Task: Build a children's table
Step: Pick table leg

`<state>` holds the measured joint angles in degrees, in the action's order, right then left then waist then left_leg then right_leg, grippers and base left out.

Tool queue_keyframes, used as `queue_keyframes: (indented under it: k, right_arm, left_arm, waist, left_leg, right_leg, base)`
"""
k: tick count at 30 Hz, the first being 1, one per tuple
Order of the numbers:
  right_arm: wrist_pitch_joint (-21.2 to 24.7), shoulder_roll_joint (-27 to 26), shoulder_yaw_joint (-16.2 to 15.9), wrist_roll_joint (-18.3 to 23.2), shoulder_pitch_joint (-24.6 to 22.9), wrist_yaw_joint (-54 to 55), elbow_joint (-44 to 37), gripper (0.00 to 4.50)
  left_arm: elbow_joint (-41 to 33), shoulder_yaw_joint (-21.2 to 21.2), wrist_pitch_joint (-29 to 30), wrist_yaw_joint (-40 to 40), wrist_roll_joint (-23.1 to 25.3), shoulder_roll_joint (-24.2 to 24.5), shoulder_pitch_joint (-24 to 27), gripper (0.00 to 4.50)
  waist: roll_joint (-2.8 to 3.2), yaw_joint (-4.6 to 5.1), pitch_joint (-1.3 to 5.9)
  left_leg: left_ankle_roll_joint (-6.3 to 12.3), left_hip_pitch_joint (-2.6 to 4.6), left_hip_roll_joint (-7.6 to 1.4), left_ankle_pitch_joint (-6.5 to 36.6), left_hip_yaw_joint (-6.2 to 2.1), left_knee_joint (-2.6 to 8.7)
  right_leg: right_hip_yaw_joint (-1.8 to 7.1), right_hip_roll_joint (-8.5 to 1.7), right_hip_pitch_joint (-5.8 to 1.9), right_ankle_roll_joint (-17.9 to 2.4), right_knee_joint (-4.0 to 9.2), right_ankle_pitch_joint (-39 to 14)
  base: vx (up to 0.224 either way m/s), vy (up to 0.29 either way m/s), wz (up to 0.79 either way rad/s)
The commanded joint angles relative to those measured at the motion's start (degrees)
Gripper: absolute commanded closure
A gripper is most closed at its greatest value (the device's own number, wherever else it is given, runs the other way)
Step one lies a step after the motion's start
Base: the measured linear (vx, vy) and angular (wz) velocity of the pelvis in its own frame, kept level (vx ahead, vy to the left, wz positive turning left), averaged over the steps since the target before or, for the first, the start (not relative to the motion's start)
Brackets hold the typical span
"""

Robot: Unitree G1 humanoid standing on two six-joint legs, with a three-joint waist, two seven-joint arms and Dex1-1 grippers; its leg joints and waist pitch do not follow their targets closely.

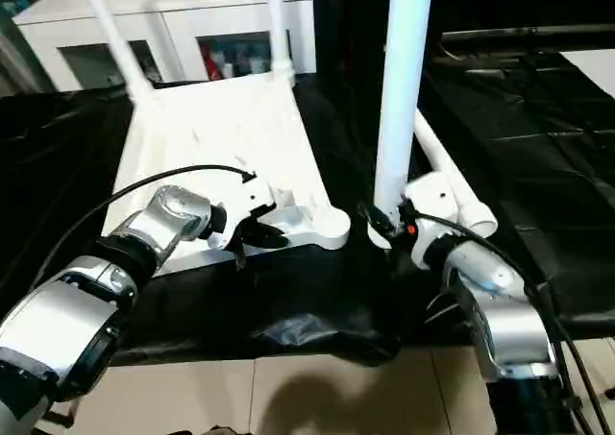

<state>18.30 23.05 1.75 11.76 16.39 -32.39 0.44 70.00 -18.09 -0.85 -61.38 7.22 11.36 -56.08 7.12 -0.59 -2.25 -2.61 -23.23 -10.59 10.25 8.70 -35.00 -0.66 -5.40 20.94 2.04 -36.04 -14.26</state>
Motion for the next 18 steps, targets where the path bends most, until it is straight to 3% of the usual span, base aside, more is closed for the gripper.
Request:
queue_keyframes:
  k: [1,2,3,4,7,8,11,12,13,14,15,16,17,18]
  right_arm:
    - [1.01,-1.03,-0.14,2.06,1.4,-0.86,-0.33,2.62]
    - [1.77,-1.66,0.1,3.12,2.16,-1.09,-0.17,2.62]
    - [3.15,-2.58,0.48,4.91,3.24,-1.57,0.01,2.62]
    - [7.94,-4.23,0.43,10.17,5.22,-4.74,-0.1,2.62]
    - [11.2,-4.48,-1.2,12.54,5.67,-8.1,-0.46,2.62]
    - [11.55,-4.38,-1.93,12.6,5.65,-9.08,-0.4,2.63]
    - [11.78,-4.67,-4.47,11.26,6.5,-11.57,2.22,2.63]
    - [11.55,-5.01,-4.91,10.63,7.13,-11.75,3.76,2.63]
    - [11.39,-5.24,-5.13,10.27,7.54,-11.81,4.75,2.63]
    - [10.32,-5.72,-5.94,8.58,8.9,-11.86,8.04,2.63]
    - [9.33,-5.74,-6.92,7.12,10.12,-12.09,10.72,2.63]
    - [9.02,-5.68,-7.28,6.68,10.52,-12.18,11.54,2.63]
    - [8.47,-5.67,-7.52,6.21,11.26,-12.28,13.06,2.63]
    - [8.46,-5.55,-7.61,6.38,11.68,-12.3,13.73,2.63]
  left_arm:
    - [1.42,-1.75,0.8,-0.98,2.29,2.2,2.27,4.49]
    - [1.12,-2.09,0.51,-1.69,2.54,2.64,2.68,4.49]
    - [0.62,-2.48,0.52,-2.6,2.78,3.22,3.27,4.49]
    - [-2.31,-2.31,3.56,-4.7,2.06,4.22,5.04,4.49]
    - [-6.54,-1.76,7.69,-7.3,0.7,4.71,6.98,4.49]
    - [-8.14,-1.77,8.86,-7.64,0.51,4.87,7.71,4.5]
    - [-13.59,-1.96,12.29,-6.05,0.85,5.27,10.35,4.5]
    - [-14.66,-1.8,12.87,-5.44,0.77,5.22,10.87,4.5]
    - [-15.27,-1.67,13.2,-5.09,0.68,5.18,11.16,4.5]
    - [-16.77,-0.91,13.78,-4.08,-0.06,4.98,11.81,4.5]
    - [-18.68,-0.32,14.33,-3.69,-0.66,4.98,12.63,4.5]
    - [-19.48,-0.14,14.57,-3.64,-0.84,5.02,12.98,4.5]
    - [-20.44,0.1,14.09,-3.39,-0.96,5.11,13.42,4.5]
    - [-21.86,0.21,14.37,-3.27,-0.93,5.28,13.98,4.5]
  waist:
    - [-1.58,-0.3,4.06]
    - [-1.2,-0.25,4.03]
    - [-1.19,0.0,4.0]
    - [-1.59,-0.02,4.0]
    - [-1.51,-0.14,4.0]
    - [-2.62,-0.41,4.07]
    - [-2.77,-0.97,4.13]
    - [-3.34,-0.99,4.11]
    - [-2.77,-1.19,4.04]
    - [-3.75,-1.15,3.91]
    - [-4.08,-1.29,3.97]
    - [-3.69,-1.39,3.85]
    - [-4.41,-1.38,3.87]
    - [-4.06,-1.63,3.92]
  left_leg:
    - [8.53,1.04,-0.74,2.07,0.12,3.05]
    - [8.41,1.11,-0.8,2.29,0.05,3.1]
    - [8.25,1.03,-0.81,2.35,0.01,3.2]
    - [7.99,0.98,-0.86,2.59,-0.01,3.33]
    - [8.31,1.15,-1.1,2.74,0.07,3.4]
    - [8.35,1.21,-1.19,2.08,0.27,3.4]
    - [8.52,1.17,-1.39,0.94,0.33,3.44]
    - [8.31,1.23,-1.46,1.22,0.43,3.52]
    - [7.73,1.36,-1.44,1.75,0.4,3.64]
    - [7.52,1.35,-1.49,2.37,0.55,3.73]
    - [6.83,1.26,-1.52,2.61,0.48,3.83]
    - [6.07,1.52,-1.53,3.41,0.58,3.95]
    - [5.96,1.62,-1.7,3.56,0.7,3.95]
    - [5.63,1.67,-1.69,3.2,0.69,3.98]
  right_leg:
    - [0.12,-1.75,-2.85,-17.72,3.53,11.15]
    - [0.1,-1.75,-2.81,-17.92,3.47,10.9]
    - [0.08,-1.71,-2.9,-18.14,3.44,11.14]
    - [0.01,-1.74,-2.98,-18.31,3.48,11.23]
    - [-0.03,-1.82,-2.87,-19.49,3.33,10.85]
    - [0.07,-1.67,-2.71,-19.65,3.38,11.17]
    - [0.07,-1.93,-2.55,-19.58,3.05,11.59]
    - [0.04,-1.89,-2.39,-19.57,3.17,10.89]
    - [0.05,-1.92,-2.18,-19.51,3.22,9.56]
    - [0.16,-1.84,-2.11,-19.39,3.45,8.87]
    - [0.13,-1.98,-2.23,-19.65,3.11,8.15]
    - [0.12,-1.85,-1.9,-19.39,3.38,6.85]
    - [0.25,-1.86,-1.9,-19.37,3.41,7.16]
    - [0.29,-1.89,-1.93,-19.24,3.26,7.91]
  base:
    - [0.0,0.0,0.0]
    - [0.0,0.0,0.0]
    - [0.0,0.0,0.0]
    - [0.0,0.0,0.0]
    - [0.0,0.0,0.0]
    - [0.0,0.0,0.0]
    - [0.0,0.0,0.0]
    - [0.0,0.0,0.0]
    - [0.0,0.0,0.0]
    - [0.0,0.0,0.0]
    - [0.0,0.0,0.0]
    - [0.0,0.0,0.0]
    - [0.0,0.0,0.0]
    - [0.0,0.0,0.0]
